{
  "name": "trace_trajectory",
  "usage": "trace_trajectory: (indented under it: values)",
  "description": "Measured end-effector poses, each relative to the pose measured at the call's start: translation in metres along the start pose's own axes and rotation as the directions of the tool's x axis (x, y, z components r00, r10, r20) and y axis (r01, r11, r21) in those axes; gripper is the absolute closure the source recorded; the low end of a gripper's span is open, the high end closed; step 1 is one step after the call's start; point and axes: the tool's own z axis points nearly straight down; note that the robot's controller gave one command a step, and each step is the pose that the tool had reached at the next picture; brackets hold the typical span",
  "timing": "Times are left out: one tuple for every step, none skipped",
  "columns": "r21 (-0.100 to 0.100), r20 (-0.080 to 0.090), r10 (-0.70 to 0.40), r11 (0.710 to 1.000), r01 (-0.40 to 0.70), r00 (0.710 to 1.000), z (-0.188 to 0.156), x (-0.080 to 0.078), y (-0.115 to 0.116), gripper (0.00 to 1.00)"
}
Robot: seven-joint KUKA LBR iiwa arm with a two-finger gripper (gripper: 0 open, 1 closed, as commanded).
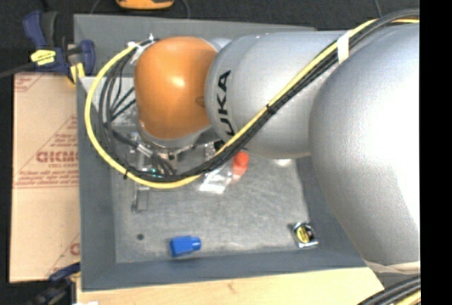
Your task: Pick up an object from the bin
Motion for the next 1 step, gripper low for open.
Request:
trace_trajectory:
  values:
    - [0.001, 0.016, -0.275, 0.961, 0.275, 0.961, 0.1106, 0.0661, -0.0252, 0.00]
